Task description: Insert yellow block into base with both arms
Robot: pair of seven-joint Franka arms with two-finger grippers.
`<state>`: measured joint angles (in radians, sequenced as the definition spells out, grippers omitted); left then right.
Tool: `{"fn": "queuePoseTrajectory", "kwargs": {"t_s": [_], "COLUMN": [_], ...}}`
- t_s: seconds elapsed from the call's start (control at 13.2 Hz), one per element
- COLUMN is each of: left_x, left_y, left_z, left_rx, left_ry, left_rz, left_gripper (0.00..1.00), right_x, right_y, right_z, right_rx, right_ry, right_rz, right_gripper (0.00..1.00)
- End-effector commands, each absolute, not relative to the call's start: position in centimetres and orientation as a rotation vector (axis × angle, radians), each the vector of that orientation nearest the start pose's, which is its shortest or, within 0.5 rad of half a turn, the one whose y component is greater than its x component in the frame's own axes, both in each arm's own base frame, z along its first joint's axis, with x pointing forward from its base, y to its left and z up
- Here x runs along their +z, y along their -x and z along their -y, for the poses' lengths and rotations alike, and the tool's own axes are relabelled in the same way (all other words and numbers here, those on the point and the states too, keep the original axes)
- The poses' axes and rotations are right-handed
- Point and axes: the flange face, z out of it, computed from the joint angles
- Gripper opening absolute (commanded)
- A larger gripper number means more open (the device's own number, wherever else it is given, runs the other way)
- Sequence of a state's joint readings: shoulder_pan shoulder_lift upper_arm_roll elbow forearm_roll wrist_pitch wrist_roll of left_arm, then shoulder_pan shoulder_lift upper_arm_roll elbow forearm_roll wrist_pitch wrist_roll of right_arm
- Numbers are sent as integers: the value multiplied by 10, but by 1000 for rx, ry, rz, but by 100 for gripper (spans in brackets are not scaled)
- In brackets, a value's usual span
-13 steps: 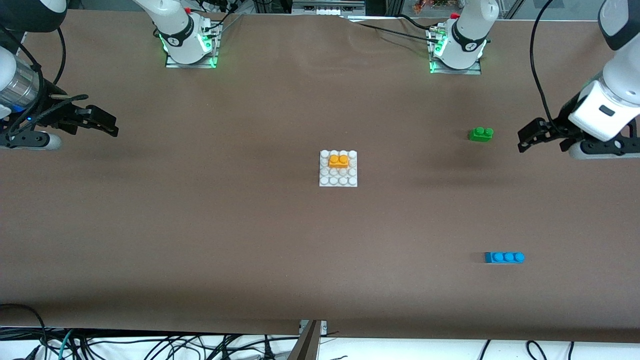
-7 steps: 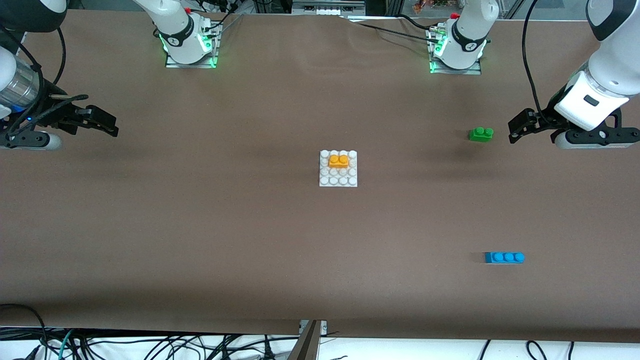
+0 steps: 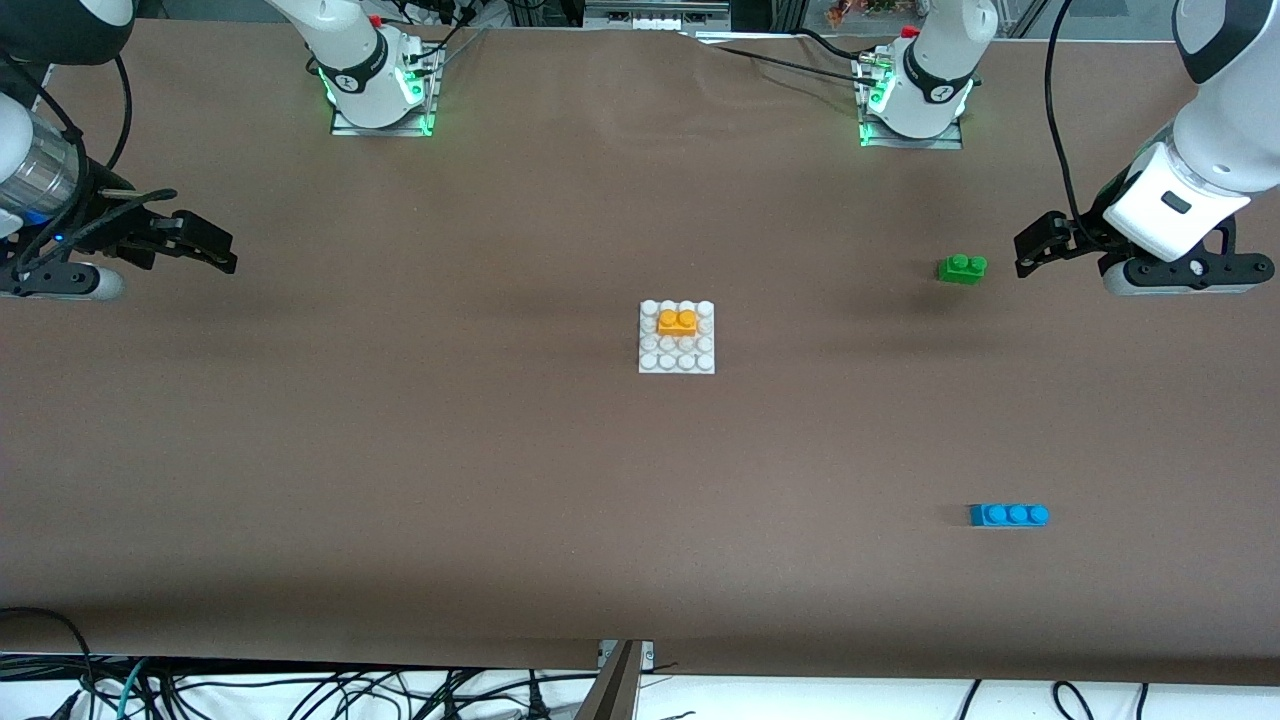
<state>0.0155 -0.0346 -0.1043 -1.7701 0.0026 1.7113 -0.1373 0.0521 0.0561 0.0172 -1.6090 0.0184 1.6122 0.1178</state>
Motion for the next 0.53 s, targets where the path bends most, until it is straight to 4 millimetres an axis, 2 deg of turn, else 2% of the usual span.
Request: {"fn": "queuePoseTrajectory", "kwargs": {"t_s": [0.0, 0.45], "left_x": [567, 569], "left_y": [-551, -556], "left_z": [48, 48], "left_rx": [42, 62], "left_ry": [3106, 3110], "left_rz": [63, 60], "left_gripper": [100, 100], "right_x": [583, 583], "right_y": [-573, -573], "right_z": [-40, -38], "right_rx": [72, 72], "right_ry": [3127, 3127], "right_rz": [-90, -95], "right_gripper": [100, 100]}}
